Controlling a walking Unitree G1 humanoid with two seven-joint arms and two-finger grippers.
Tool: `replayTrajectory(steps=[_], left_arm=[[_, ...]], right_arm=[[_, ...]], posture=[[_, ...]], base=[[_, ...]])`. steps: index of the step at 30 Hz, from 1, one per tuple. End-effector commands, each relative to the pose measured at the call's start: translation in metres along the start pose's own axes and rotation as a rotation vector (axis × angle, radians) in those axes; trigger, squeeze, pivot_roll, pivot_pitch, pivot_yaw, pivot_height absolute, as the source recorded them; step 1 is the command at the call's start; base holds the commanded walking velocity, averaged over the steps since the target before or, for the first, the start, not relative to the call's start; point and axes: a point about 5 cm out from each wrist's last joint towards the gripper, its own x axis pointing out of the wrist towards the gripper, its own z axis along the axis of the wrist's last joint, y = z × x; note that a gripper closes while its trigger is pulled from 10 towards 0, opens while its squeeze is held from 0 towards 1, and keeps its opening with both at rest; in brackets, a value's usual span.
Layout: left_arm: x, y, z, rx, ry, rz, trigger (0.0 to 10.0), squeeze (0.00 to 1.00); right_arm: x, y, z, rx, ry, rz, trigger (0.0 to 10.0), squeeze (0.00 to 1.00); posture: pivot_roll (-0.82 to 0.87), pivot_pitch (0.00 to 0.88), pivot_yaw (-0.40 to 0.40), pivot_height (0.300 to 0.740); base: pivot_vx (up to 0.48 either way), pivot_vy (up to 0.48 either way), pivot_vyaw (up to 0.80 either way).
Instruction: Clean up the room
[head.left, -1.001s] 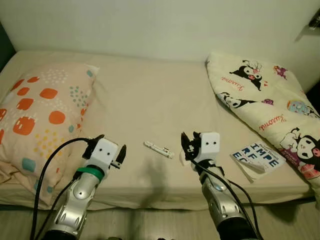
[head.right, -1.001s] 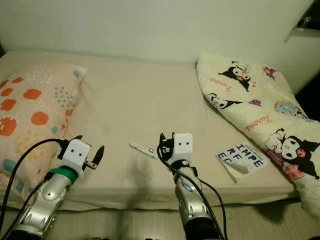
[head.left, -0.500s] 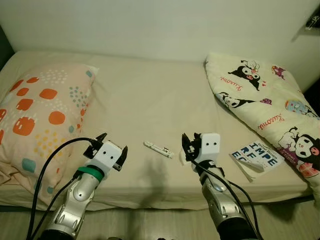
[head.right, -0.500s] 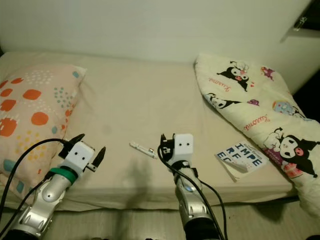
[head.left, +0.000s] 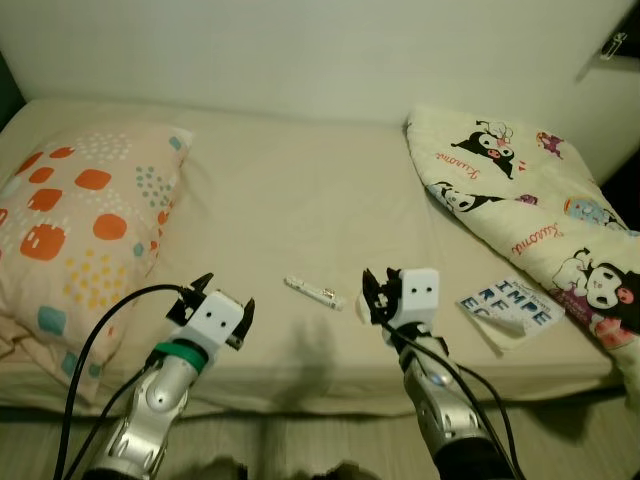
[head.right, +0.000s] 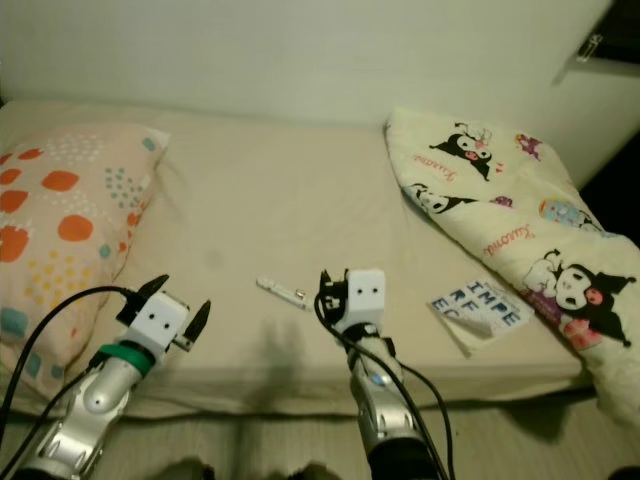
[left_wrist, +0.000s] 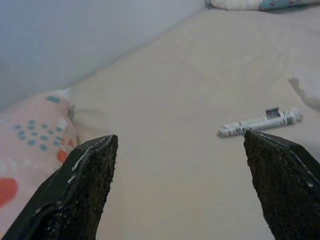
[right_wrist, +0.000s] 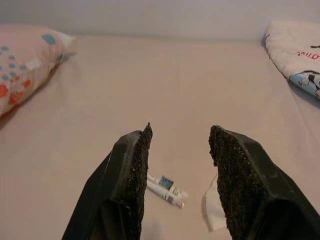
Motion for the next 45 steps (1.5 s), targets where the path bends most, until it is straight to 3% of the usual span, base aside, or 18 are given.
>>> replayTrajectory(steps=[1, 13, 19, 22, 24, 25, 27, 31, 35, 38, 40, 41, 42, 43, 44, 45], left_arm=[[-0.004, -0.006, -0.005, 0.003, 0.02, -0.018, 10.0, 0.0], [-0.008, -0.006, -0.006, 0.007, 0.023, -0.004, 10.0, 0.0], [-0.007, 0.012, -0.005, 0.043, 0.017, 0.072, 10.0, 0.0], [-0.004, 0.038, -0.003, 0.109, 0.008, 0.147, 10.0, 0.0], [-0.001, 0.065, -0.003, 0.149, 0.014, 0.202, 10.0, 0.0], [-0.001, 0.065, -0.003, 0.149, 0.014, 0.202, 10.0, 0.0], [0.0, 0.08, 0.002, 0.167, 0.007, 0.232, 10.0, 0.0], [-0.001, 0.09, 0.01, 0.175, -0.017, 0.256, 10.0, 0.0], [-0.004, 0.092, 0.018, 0.188, -0.044, 0.255, 10.0, 0.0], [-0.005, 0.091, 0.02, 0.192, -0.048, 0.251, 10.0, 0.0], [-0.008, 0.089, 0.021, 0.197, -0.053, 0.241, 10.0, 0.0], [-0.009, 0.088, 0.021, 0.197, -0.053, 0.236, 10.0, 0.0], [-0.009, 0.088, 0.021, 0.197, -0.053, 0.236, 10.0, 0.0], [-0.01, 0.087, 0.021, 0.199, -0.053, 0.228, 10.0, 0.0], [-0.011, 0.085, 0.022, 0.201, -0.054, 0.217, 10.0, 0.0], [-0.013, 0.083, 0.022, 0.201, -0.054, 0.206, 10.0, 0.0]], right_arm=[[-0.004, -0.006, -0.008, 0.003, 0.037, -0.019, 10.0, 0.0], [-0.005, -0.004, -0.008, 0.006, 0.037, -0.007, 10.0, 0.0], [0.006, 0.008, 0.0, -0.004, 0.013, 0.043, 10.0, 0.0], [0.021, 0.022, 0.013, 0.0, -0.019, 0.068, 10.0, 0.0], [0.033, 0.033, 0.025, -0.002, -0.043, 0.065, 10.0, 0.0], [0.033, 0.033, 0.025, -0.002, -0.043, 0.065, 10.0, 0.0], [0.038, 0.035, 0.029, -0.032, -0.046, 0.037, 10.0, 0.0], [0.04, 0.029, 0.03, -0.064, -0.05, -0.023, 10.0, 0.0], [0.044, 0.005, 0.033, -0.071, -0.053, -0.167, 10.0, 0.0], [0.045, -0.002, 0.035, -0.072, -0.055, -0.206, 10.0, 0.0], [0.045, -0.026, 0.035, -0.084, -0.034, -0.304, 10.0, 0.0], [0.045, -0.033, 0.033, -0.077, -0.019, -0.323, 10.0, 0.09], [0.045, -0.033, 0.033, -0.077, -0.019, -0.323, 10.0, 0.09], [0.045, -0.037, 0.032, -0.069, -0.007, -0.327, 10.0, 0.25], [0.046, -0.035, 0.03, -0.059, 0.011, -0.302, 10.0, 1.0], [0.047, -0.032, 0.027, -0.035, 0.036, -0.281, 10.0, 1.0]], posture=[[0.12, 0.057, -0.059, 0.61], [0.13, 0.084, -0.058, 0.55], [0.13, 0.112, -0.055, 0.52], [0.13, 0.14, -0.051, 0.505], [0.13, 0.156, -0.048, 0.49], [0.13, 0.156, -0.048, 0.49], [0.14, 0.166, -0.047, 0.475], [0.15, 0.181, -0.044, 0.46], [0.18, 0.19, -0.037, 0.46], [0.18, 0.19, -0.037, 0.46], [0.2, 0.195, -0.023, 0.46], [0.21, 0.199, -0.019, 0.46], [0.21, 0.199, -0.019, 0.46], [0.22, 0.205, -0.015, 0.46], [0.23, 0.223, -0.011, 0.46], [0.24, 0.234, -0.009, 0.46]], base=[[0.0, 0.0, 0.0], [0.0, 0.0, 0.0], [0.0, 0.0, 0.0], [0.0, 0.0, 0.0], [0.0, 0.0, 0.0], [0.0, 0.0, 0.0], [0.0, 0.0, 0.0], [0.0, 0.0, 0.0], [0.0, 0.0, 0.0], [0.0, 0.0, 0.0], [0.0, 0.0, 0.0], [0.0, 0.0, 0.0], [0.0, 0.0, 0.0], [0.0, 0.0, 0.0], [0.0, 0.0, 0.0], [0.0, 0.0, 0.0]])
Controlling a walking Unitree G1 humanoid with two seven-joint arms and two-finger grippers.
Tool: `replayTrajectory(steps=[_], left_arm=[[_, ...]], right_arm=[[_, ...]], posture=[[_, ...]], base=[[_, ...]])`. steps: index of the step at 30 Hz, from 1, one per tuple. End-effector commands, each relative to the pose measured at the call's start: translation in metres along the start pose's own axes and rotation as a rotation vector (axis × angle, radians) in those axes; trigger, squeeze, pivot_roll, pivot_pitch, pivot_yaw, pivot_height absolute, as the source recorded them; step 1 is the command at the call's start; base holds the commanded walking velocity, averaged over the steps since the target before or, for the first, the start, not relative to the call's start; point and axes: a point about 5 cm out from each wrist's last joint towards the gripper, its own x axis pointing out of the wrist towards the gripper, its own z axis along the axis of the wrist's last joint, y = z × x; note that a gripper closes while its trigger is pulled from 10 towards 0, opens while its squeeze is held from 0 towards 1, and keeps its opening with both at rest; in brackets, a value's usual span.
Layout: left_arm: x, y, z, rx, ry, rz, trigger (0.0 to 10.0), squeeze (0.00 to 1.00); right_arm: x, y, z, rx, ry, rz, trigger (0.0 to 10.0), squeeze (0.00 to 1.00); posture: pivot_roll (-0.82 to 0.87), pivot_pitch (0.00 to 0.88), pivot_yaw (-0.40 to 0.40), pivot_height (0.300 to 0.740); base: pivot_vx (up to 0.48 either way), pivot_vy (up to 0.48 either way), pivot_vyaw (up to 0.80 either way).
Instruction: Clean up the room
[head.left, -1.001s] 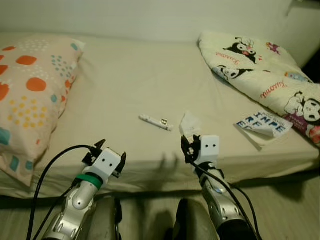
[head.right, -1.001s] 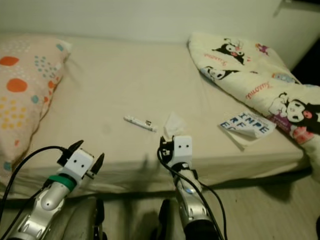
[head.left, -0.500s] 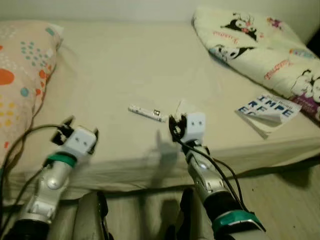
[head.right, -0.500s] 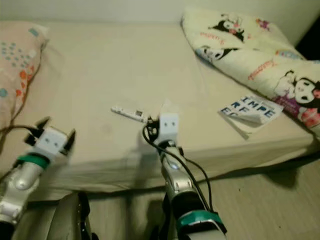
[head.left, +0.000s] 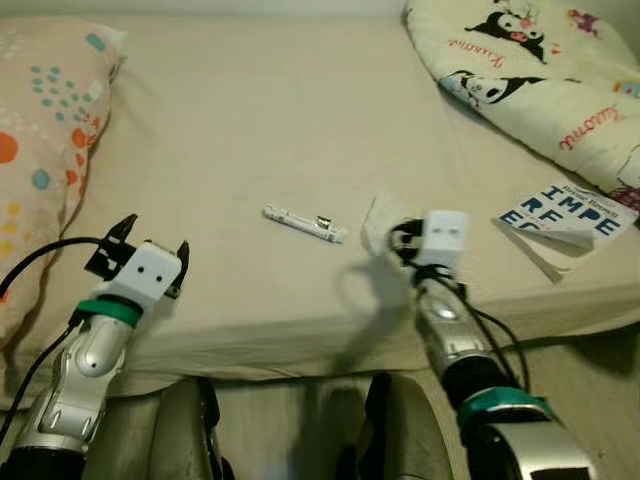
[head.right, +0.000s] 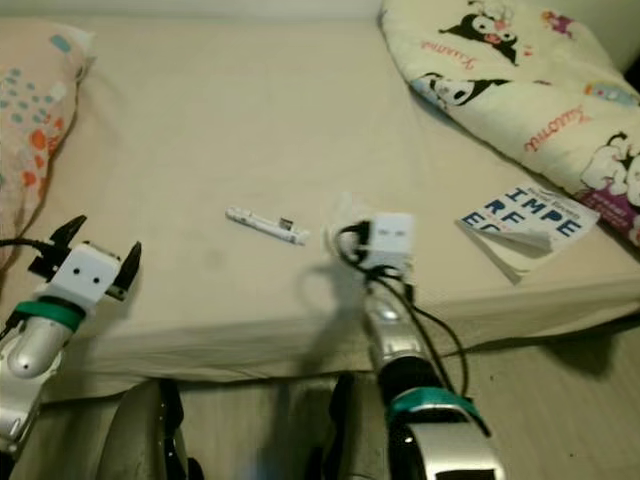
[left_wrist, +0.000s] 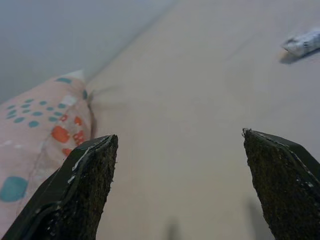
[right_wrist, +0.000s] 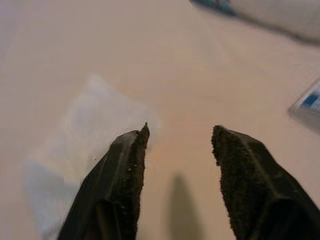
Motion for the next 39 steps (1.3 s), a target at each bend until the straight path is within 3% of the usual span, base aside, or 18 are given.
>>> replayTrajectory(steps=[1, 3, 4, 6, 10, 11, 12, 13, 16, 19, 21, 23, 26, 33, 39], left_arm=[[-0.006, -0.006, -0.002, 0.0, 0.015, -0.037, 10.0, 0.0], [-0.008, -0.007, -0.001, 0.0, 0.014, -0.044, 10.0, 0.0], [-0.014, -0.009, 0.001, -0.004, 0.022, -0.054, 10.0, 0.0], [-0.021, -0.011, 0.001, -0.006, 0.032, -0.062, 10.0, 0.0], [-0.029, -0.013, 0.0, -0.007, 0.046, -0.07, 10.0, 0.0], [-0.031, -0.013, 0.0, -0.007, 0.051, -0.07, 10.0, 0.0], [-0.033, -0.013, 0.0, -0.006, 0.053, -0.07, 10.0, 0.0], [-0.034, -0.012, -0.001, -0.006, 0.056, -0.069, 10.0, 0.0], [-0.035, -0.011, -0.001, -0.005, 0.059, -0.068, 10.0, 0.0], [-0.037, -0.011, 0.0, -0.005, 0.068, -0.069, 10.0, 0.0], [-0.037, -0.011, 0.001, -0.005, 0.073, -0.066, 10.0, 0.0], [-0.038, -0.012, 0.002, -0.007, 0.075, -0.064, 10.0, 0.0], [-0.039, -0.012, 0.004, -0.005, 0.074, -0.065, 10.0, 0.0], [-0.05, -0.009, 0.003, 0.0, 0.096, -0.053, 10.0, 0.0], [-0.054, -0.009, 0.003, -0.002, 0.108, -0.054, 10.0, 0.0]], right_arm=[[-0.004, 0.008, -0.012, 0.034, 0.067, 0.034, 10.0, 1.0], [-0.004, 0.011, -0.014, 0.047, 0.085, 0.048, 10.0, 1.0], [-0.003, 0.015, -0.016, 0.169, 0.134, 0.031, 10.0, 1.0], [-0.003, 0.019, -0.016, 0.295, 0.163, 0.01, 10.0, 1.0], [-0.002, 0.026, -0.014, 0.389, 0.183, 0.01, 10.0, 1.0], [-0.001, 0.029, -0.012, 0.397, 0.181, 0.02, 10.0, 0.43], [0.0, 0.03, -0.011, 0.4, 0.178, 0.027, 10.0, 0.43], [0.0, 0.032, -0.009, 0.395, 0.175, 0.032, 10.0, 0.0], [0.002, 0.036, -0.005, 0.38, 0.163, 0.05, 10.0, 0.0], [0.003, 0.048, 0.001, 0.36, 0.146, 0.125, 10.0, 0.0], [0.001, 0.065, 0.006, 0.326, 0.14, 0.215, 10.0, 0.0], [0.0, 0.069, 0.007, 0.321, 0.141, 0.235, 10.0, 0.0], [-0.001, 0.074, 0.008, 0.302, 0.143, 0.242, 10.0, 0.0], [-0.001, 0.079, 0.013, 0.106, 0.106, 0.213, 10.0, 0.0], [-0.001, 0.079, 0.011, 0.011, 0.107, 0.211, 10.0, 0.0]], posture=[[0.24, 0.234, -0.009, 0.46], [0.25, 0.238, -0.009, 0.46], [0.27, 0.264, -0.01, 0.46], [0.28, 0.277, -0.013, 0.46], [0.29, 0.285, -0.015, 0.46], [0.3, 0.289, -0.019, 0.46], [0.3, 0.289, -0.019, 0.46], [0.3, 0.291, -0.023, 0.46], [0.31, 0.291, -0.025, 0.46], [0.31, 0.293, -0.029, 0.46], [0.31, 0.288, -0.032, 0.46], [0.32, 0.287, -0.034, 0.46], [0.33, 0.292, -0.036, 0.46], [0.35, 0.319, -0.044, 0.46], [0.35, 0.326, -0.046, 0.46]], base=[[0.0, 0.0, 0.0], [0.0, 0.0, 0.0], [0.0, 0.0, 0.0], [0.0, 0.0, 0.0], [0.0, 0.0, 0.0], [0.0, 0.0, 0.0], [0.0, 0.0, 0.0], [0.0, 0.0, 0.0], [0.0, 0.0, 0.0], [0.0, 0.0, 0.0], [0.0, 0.0, 0.0], [0.0, 0.0, 0.0], [0.0, 0.0, 0.0], [0.0, 0.0, 0.0], [0.0, 0.0, 0.0]])
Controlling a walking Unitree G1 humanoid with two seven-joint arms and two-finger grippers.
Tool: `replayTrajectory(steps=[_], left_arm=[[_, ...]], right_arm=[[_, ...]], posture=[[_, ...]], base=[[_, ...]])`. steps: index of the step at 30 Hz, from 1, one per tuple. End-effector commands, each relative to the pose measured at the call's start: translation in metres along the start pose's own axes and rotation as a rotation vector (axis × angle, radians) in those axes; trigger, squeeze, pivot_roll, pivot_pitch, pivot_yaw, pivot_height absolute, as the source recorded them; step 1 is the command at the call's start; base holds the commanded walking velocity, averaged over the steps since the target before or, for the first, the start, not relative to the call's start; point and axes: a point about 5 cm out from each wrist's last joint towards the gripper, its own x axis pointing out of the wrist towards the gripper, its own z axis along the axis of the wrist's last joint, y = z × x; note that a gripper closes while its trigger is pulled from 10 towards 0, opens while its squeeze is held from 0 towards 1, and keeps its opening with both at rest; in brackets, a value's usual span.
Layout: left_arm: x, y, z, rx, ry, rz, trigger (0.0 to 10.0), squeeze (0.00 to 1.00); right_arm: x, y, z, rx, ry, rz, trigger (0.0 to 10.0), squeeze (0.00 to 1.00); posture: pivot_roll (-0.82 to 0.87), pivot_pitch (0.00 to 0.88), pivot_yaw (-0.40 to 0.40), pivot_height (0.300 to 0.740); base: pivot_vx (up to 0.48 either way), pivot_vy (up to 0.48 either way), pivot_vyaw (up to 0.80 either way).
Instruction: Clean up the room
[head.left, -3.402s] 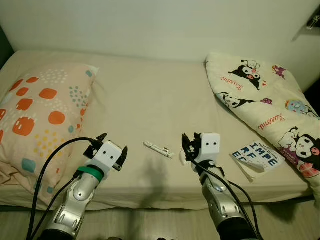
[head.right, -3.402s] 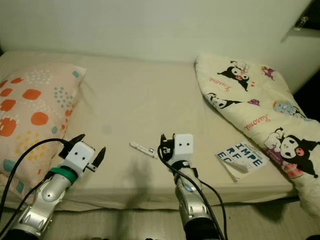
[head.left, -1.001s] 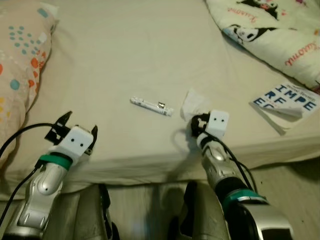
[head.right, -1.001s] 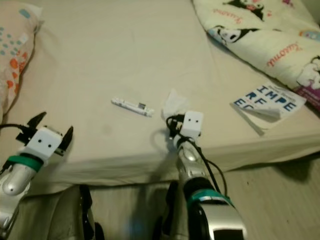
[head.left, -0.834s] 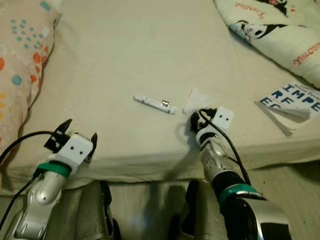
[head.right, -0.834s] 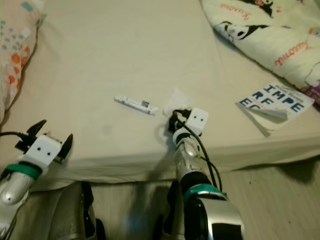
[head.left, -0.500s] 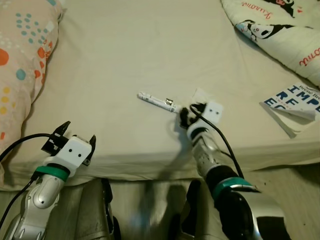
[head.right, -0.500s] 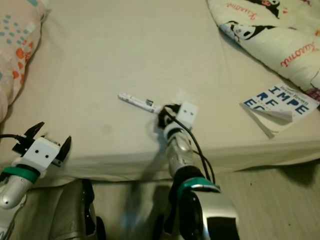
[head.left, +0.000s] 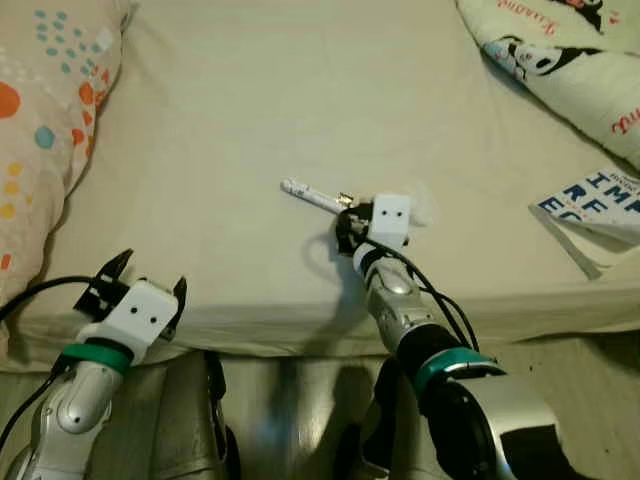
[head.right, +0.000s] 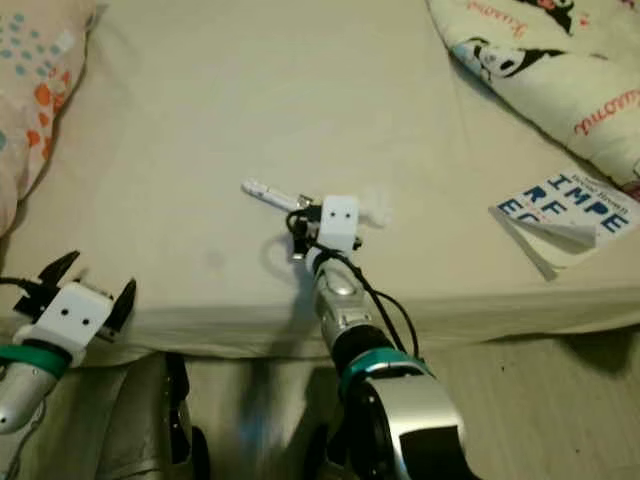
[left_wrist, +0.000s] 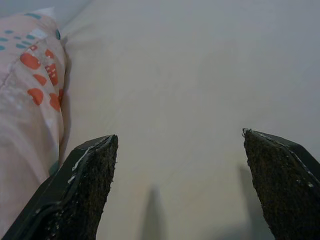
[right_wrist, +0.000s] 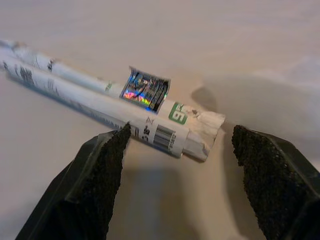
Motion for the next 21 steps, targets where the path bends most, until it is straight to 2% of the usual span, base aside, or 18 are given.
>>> replayTrajectory(steps=[1, 2, 5, 6, 7, 8, 10, 17, 21], left_arm=[[-0.005, -0.003, -0.004, 0.001, 0.03, -0.011, 10.0, 0.0], [-0.005, -0.004, -0.003, 0.0, 0.031, -0.012, 10.0, 0.0], [-0.005, -0.004, -0.002, -0.001, 0.031, -0.012, 10.0, 0.0], [-0.005, -0.004, -0.002, 0.0, 0.031, -0.012, 10.0, 0.0], [-0.005, -0.004, -0.002, 0.0, 0.031, -0.012, 10.0, 0.0], [-0.005, -0.004, -0.002, 0.001, 0.033, -0.01, 10.0, 0.0], [-0.006, -0.003, -0.002, 0.003, 0.035, -0.009, 10.0, 0.0], [-0.006, -0.004, -0.002, 0.0, 0.044, -0.007, 10.0, 0.0], [-0.003, -0.006, -0.001, -0.001, 0.039, -0.013, 10.0, 0.0]], right_arm=[[-0.002, -0.006, -0.009, -0.046, 0.041, -0.041, 9.6, 0.0], [-0.002, -0.015, -0.007, -0.091, 0.027, -0.118, 5.3, 0.0], [-0.001, -0.018, -0.004, -0.111, 0.01, -0.151, 4.9, 0.0], [0.0, -0.018, -0.003, -0.113, 0.004, -0.158, 3.2, 0.0], [0.0, -0.018, -0.001, -0.118, -0.004, -0.161, 3.2, 0.0], [0.001, -0.018, 0.003, -0.138, -0.025, -0.17, 0.0, 0.0], [0.001, -0.018, 0.006, -0.156, -0.042, -0.178, 0.0, 0.0], [0.003, -0.021, 0.026, -0.306, -0.198, -0.233, 0.0, 0.0], [0.003, -0.022, 0.031, -0.365, -0.237, -0.25, 0.0, 0.0]], posture=[[0.35, 0.327, -0.047, 0.46], [0.36, 0.329, -0.046, 0.46], [0.36, 0.329, -0.046, 0.46], [0.36, 0.328, -0.046, 0.46], [0.36, 0.328, -0.046, 0.46], [0.36, 0.328, -0.045, 0.46], [0.36, 0.328, -0.045, 0.46], [0.34, 0.326, -0.049, 0.46], [0.33, 0.326, -0.043, 0.46]], base=[[0.0, 0.0, 0.0], [0.0, 0.0, 0.0], [0.0, 0.0, 0.0], [0.0, 0.0, 0.0], [0.0, 0.0, 0.0], [0.0, 0.0, 0.0], [0.0, 0.0, 0.0], [0.0, 0.0, 0.0], [0.0, 0.0, 0.0]])
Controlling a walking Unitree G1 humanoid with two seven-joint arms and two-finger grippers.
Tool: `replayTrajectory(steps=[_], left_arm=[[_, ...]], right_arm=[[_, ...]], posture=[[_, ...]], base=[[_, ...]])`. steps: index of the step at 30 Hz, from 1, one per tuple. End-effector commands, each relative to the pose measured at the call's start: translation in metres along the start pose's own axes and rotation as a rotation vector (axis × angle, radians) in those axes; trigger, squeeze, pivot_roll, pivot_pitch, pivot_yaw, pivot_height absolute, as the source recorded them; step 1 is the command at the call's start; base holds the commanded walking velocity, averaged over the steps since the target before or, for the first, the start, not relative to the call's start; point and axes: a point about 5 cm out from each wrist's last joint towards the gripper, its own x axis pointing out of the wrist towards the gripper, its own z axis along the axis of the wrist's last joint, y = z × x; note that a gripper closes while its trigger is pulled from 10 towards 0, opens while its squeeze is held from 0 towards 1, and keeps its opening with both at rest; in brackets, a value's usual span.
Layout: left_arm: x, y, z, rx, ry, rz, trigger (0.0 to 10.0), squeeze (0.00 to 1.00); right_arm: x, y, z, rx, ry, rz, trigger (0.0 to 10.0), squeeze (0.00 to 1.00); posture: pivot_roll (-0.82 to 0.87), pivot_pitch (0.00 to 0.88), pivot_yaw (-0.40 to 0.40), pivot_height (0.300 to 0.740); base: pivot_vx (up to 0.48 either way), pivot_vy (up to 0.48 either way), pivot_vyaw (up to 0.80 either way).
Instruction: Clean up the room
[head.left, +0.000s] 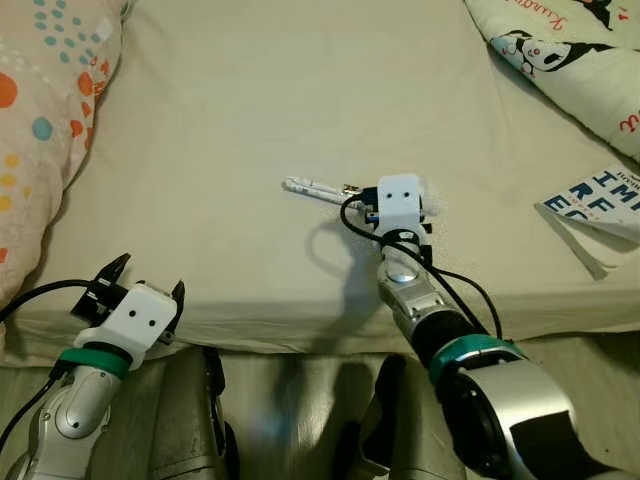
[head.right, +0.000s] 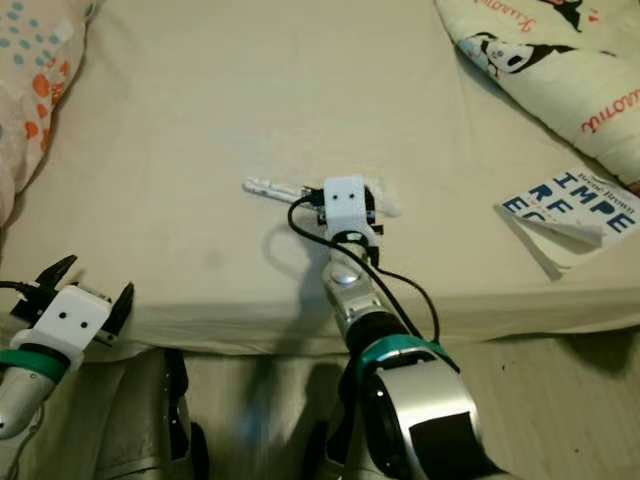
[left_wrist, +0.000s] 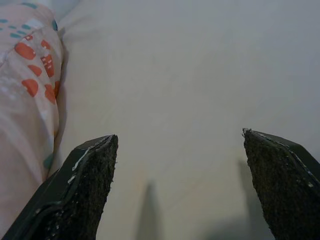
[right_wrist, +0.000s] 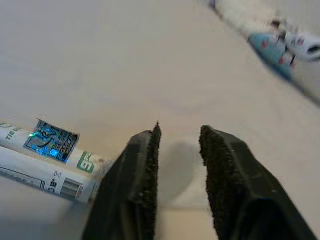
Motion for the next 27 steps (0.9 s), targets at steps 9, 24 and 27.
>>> replayTrajectory(steps=[9, 24, 27], left_arm=[[-0.002, -0.005, -0.004, 0.004, 0.026, -0.025, 10.0, 0.0], [-0.01, -0.005, -0.004, 0.012, 0.037, -0.024, 10.0, 0.0], [-0.009, -0.005, -0.004, 0.012, 0.037, -0.023, 10.0, 0.0]], right_arm=[[-0.006, 0.006, -0.006, -0.068, -0.009, 0.031, 0.0, 0.0], [-0.012, 0.021, -0.012, -0.008, 0.156, 0.002, 10.0, 0.13], [-0.012, 0.021, -0.013, -0.007, 0.158, 0.004, 10.0, 1.0]], posture=[[0.34, 0.324, -0.037, 0.46], [0.36, 0.332, -0.042, 0.46], [0.37, 0.332, -0.043, 0.46]], base=[[0.0, 0.0, 0.0], [0.0, 0.0, 0.0], [0.0, 0.0, 0.0]])
